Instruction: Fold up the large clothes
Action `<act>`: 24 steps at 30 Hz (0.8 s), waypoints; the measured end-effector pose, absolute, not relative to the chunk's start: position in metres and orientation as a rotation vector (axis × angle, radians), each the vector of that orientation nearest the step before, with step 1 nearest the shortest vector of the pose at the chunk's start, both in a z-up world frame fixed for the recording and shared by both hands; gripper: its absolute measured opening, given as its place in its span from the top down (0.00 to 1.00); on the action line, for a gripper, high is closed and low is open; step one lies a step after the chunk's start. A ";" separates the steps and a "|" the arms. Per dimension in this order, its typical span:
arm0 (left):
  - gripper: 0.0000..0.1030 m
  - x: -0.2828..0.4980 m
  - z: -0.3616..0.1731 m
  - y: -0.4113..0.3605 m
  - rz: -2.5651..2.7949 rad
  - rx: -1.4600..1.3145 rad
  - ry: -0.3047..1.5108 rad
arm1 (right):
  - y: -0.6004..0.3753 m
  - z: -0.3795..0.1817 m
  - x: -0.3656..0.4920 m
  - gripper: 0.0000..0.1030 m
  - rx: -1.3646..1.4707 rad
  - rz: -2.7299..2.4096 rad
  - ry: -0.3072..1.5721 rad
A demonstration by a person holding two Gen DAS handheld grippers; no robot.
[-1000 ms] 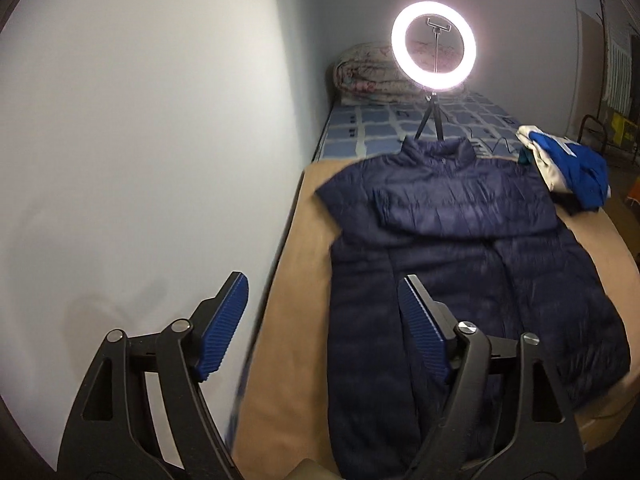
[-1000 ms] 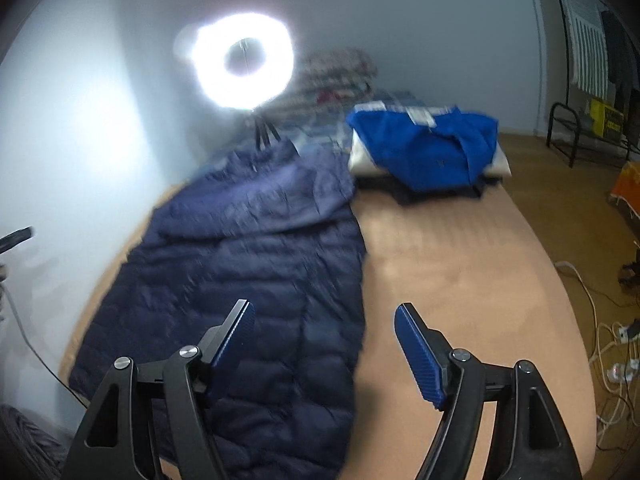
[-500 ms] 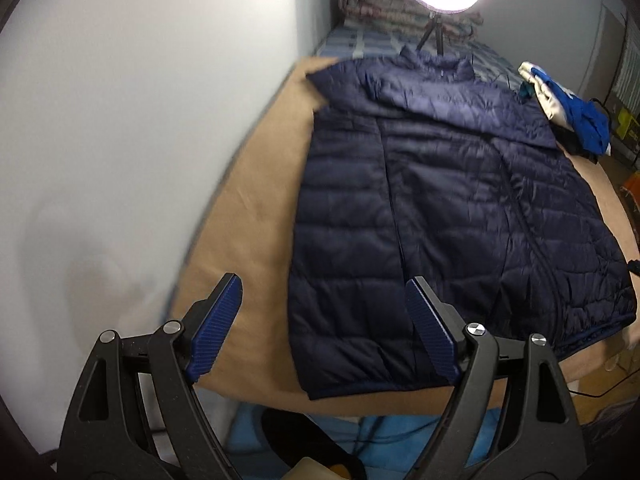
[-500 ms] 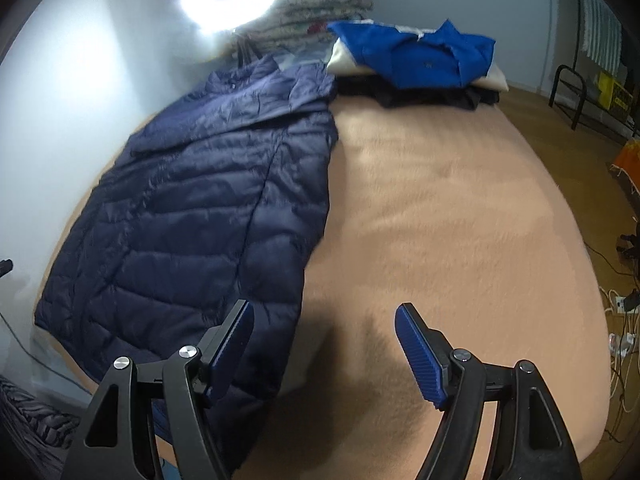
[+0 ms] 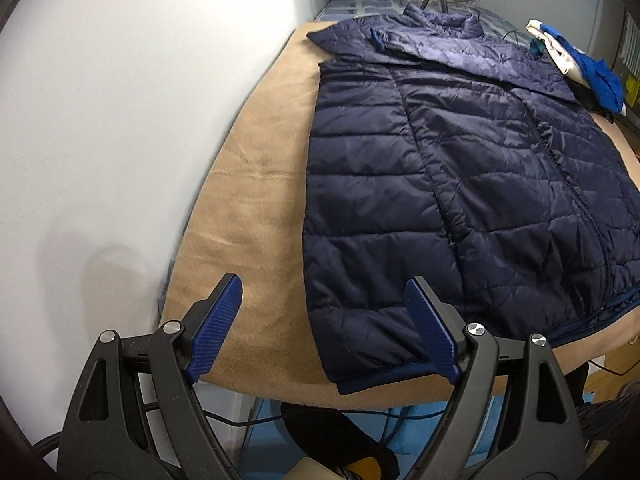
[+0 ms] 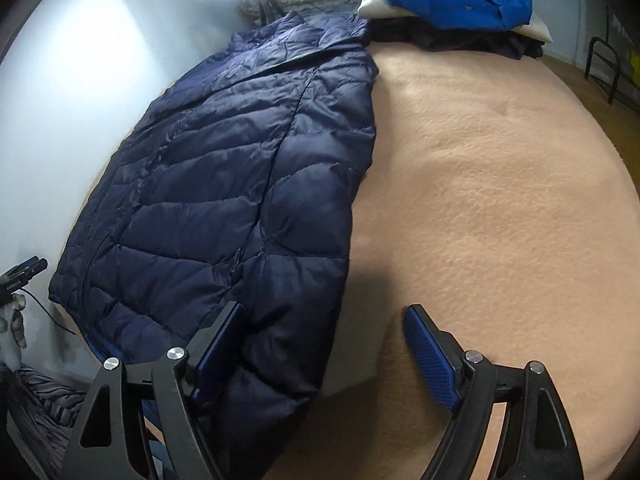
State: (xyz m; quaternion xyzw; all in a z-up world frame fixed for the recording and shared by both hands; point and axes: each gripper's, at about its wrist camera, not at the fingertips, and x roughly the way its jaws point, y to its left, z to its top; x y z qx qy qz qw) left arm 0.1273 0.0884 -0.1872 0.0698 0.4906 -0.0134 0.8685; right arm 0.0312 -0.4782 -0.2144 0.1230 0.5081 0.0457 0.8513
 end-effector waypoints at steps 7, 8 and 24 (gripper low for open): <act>0.17 0.135 -0.199 0.087 -0.034 0.152 1.061 | -0.479 -0.218 0.032 0.17 0.262 0.115 1.073; 0.17 0.136 -0.202 0.087 -0.042 0.139 1.076 | -0.478 -0.218 0.032 0.17 0.260 0.118 1.073; 0.17 0.161 -0.238 0.132 -0.074 -0.250 1.288 | -0.484 -0.218 0.036 0.28 0.362 0.233 1.124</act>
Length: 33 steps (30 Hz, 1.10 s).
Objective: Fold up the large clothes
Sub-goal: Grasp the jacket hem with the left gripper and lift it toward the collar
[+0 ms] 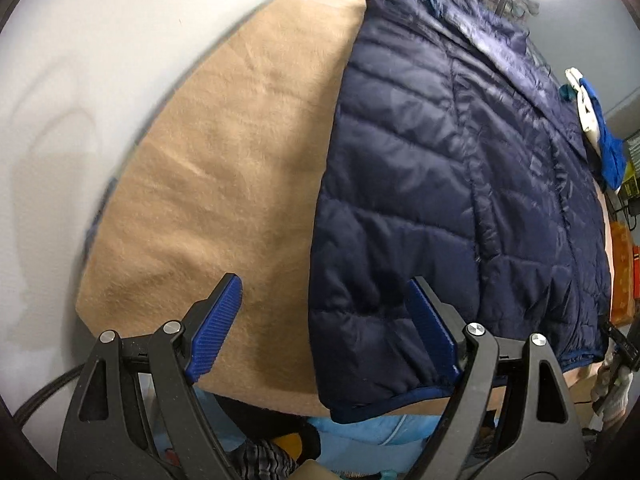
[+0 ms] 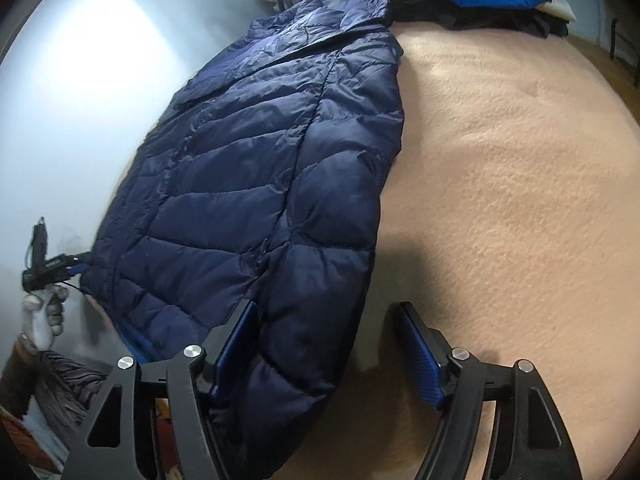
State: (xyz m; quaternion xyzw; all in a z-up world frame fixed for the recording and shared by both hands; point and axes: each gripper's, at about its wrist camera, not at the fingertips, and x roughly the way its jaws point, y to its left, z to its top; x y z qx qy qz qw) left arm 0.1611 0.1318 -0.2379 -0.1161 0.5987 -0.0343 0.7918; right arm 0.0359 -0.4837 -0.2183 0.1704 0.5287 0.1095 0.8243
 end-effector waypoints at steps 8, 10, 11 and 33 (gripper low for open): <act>0.68 0.167 -0.237 0.113 -0.157 -0.255 1.311 | -0.479 -0.225 0.036 0.54 0.472 0.328 1.149; 0.90 0.169 -0.233 0.105 -0.182 -0.256 1.309 | -0.473 -0.226 0.037 0.66 0.468 0.355 1.161; 0.93 0.169 -0.231 0.103 -0.187 -0.252 1.299 | -0.470 -0.226 0.037 0.74 0.469 0.364 1.164; 0.98 0.143 -0.134 0.131 -0.236 -0.397 0.993 | -0.451 -0.139 0.012 0.98 0.403 0.349 0.937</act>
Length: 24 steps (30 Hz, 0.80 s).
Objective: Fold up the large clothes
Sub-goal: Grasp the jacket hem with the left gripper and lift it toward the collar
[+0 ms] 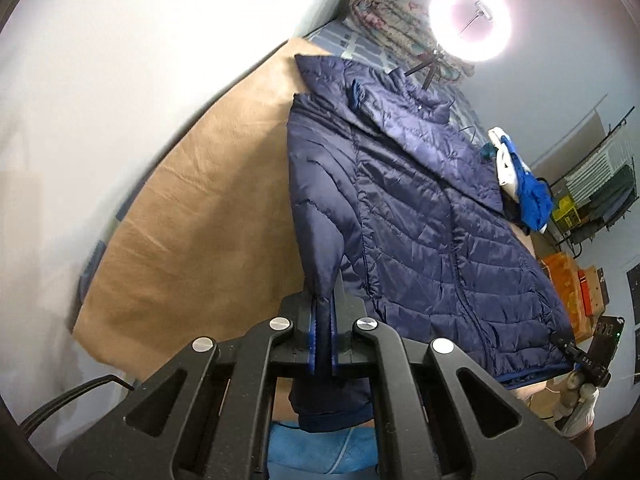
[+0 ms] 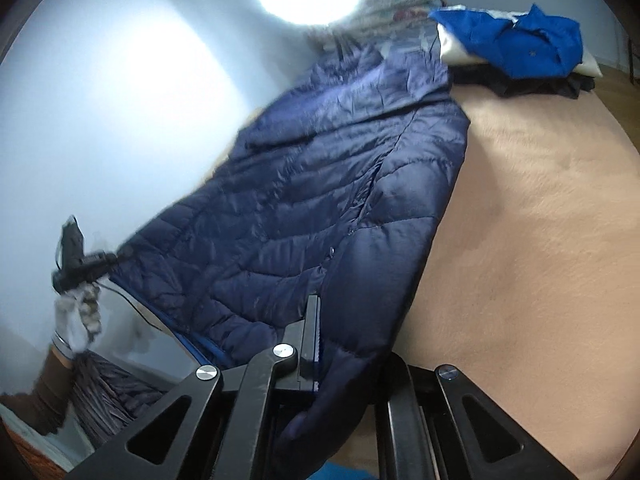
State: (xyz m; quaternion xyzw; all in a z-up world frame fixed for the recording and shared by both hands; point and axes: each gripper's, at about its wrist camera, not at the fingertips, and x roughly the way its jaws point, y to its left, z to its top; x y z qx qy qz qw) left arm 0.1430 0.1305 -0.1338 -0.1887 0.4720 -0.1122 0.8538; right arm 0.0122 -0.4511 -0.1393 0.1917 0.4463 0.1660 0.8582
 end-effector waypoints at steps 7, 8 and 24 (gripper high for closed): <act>0.99 0.124 -0.105 0.154 -0.257 -0.454 0.942 | -0.449 -0.117 -0.005 0.98 0.404 0.368 0.905; 0.98 0.124 -0.101 0.158 -0.264 -0.467 0.939 | -0.450 -0.114 -0.007 0.98 0.411 0.371 0.899; 0.99 0.241 -0.024 0.122 -0.252 -0.303 0.782 | -0.468 -0.039 0.105 0.98 0.328 0.362 0.771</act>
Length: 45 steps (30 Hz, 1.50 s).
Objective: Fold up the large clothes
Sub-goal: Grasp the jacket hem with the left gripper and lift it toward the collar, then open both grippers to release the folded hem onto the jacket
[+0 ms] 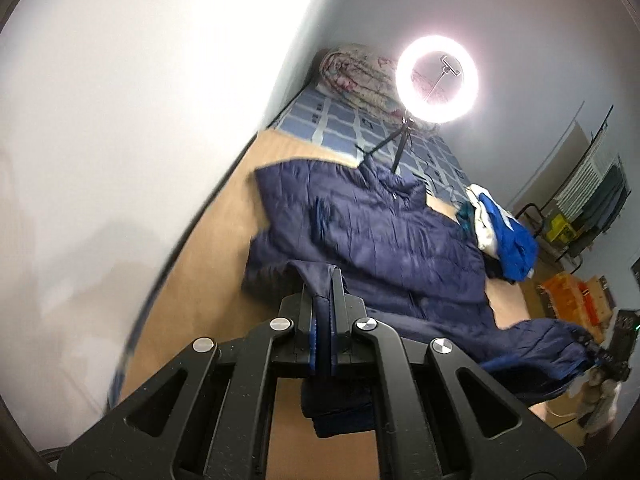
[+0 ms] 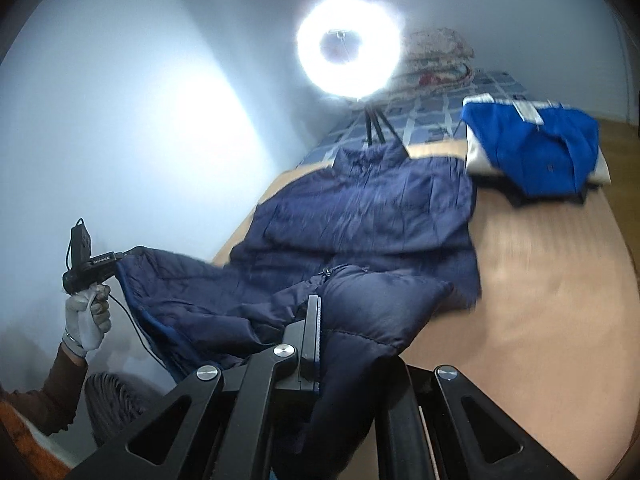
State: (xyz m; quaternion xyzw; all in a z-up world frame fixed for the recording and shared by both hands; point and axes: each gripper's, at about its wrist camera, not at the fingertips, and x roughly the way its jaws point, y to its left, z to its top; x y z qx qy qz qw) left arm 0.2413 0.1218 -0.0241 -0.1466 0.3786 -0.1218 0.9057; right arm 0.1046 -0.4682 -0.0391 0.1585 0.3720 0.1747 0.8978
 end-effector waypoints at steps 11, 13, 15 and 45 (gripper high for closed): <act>0.99 0.386 -0.074 0.068 -0.176 -0.240 0.878 | -0.486 -0.077 0.248 0.98 0.356 0.273 0.869; 0.99 0.409 -0.091 0.064 -0.161 -0.242 0.905 | -0.486 -0.092 0.271 0.98 0.351 0.256 0.903; 0.99 0.429 -0.106 0.061 -0.148 -0.237 0.930 | -0.487 -0.108 0.297 0.98 0.353 0.232 0.939; 0.35 0.533 -0.144 0.081 -0.168 -0.189 0.952 | -0.566 -0.144 0.354 0.32 0.415 0.160 0.848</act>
